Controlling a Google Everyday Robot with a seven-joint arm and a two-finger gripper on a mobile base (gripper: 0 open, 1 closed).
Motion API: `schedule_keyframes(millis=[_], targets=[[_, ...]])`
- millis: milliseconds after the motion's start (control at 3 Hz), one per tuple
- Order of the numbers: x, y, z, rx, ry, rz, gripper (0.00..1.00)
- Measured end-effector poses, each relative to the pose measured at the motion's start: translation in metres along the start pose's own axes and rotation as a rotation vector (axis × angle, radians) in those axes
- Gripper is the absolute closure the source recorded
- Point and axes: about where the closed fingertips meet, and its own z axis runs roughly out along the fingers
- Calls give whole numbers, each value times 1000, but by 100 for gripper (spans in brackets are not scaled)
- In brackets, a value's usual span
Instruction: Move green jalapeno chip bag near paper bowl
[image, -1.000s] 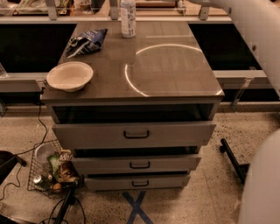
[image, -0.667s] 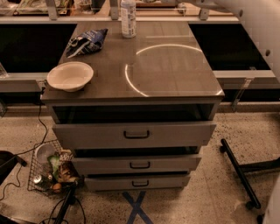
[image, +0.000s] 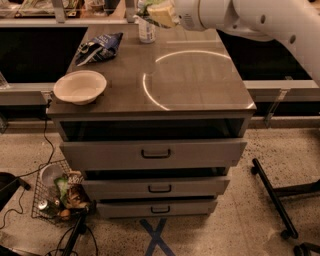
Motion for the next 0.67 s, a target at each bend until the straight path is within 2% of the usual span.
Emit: schedule_keyframes(millis=[333,667], targets=[[13,32,-1,-81,16,-19,100],[30,62,2,-199,34,-40,100]])
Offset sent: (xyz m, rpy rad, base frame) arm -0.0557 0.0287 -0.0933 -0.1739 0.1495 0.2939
